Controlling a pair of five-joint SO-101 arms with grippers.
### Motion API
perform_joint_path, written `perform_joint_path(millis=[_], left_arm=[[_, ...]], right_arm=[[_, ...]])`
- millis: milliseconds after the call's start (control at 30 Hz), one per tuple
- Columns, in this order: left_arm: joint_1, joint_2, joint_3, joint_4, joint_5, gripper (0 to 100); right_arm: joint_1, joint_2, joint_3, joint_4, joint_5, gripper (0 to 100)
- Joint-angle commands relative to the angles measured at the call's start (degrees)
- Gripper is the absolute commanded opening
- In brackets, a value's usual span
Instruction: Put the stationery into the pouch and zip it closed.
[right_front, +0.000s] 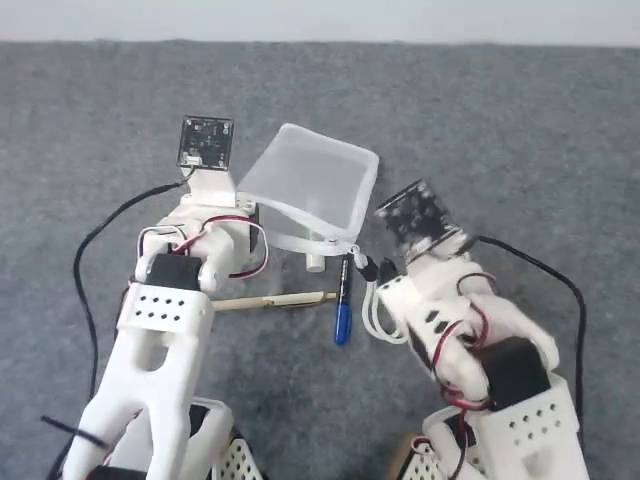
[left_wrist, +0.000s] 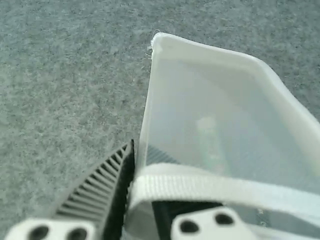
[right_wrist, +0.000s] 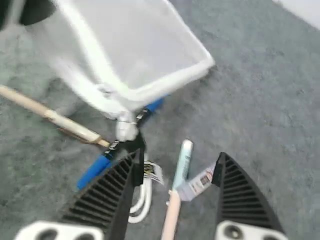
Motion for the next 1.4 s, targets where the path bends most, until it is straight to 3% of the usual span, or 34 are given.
perform_joint_path(millis=[0,400,633,967,1367], left_arm=[[-0.44,-0.53,-2.33,-1.41,0.70,1],[-0.44,-0.53,-2.33,-1.41,0.70,1],[-0.35,-0.44,-2.33,-1.41,0.70,1],[-0.35,-0.35,-2.33,-1.41,0.70,1],[-0.35,-0.44,-2.33,-1.41,0.62,1]], right_arm=[[5.05,7.78,-4.48,-1.54,-2.20,20.2],[13.76,38.20,-13.89,-4.62,-13.71,20.2],[14.29,49.80,-19.16,-4.70,-13.98,15.4],[15.78,63.60,-26.55,-4.70,-19.08,15.2],[17.80,73.10,-31.38,-4.62,-19.16,15.1]])
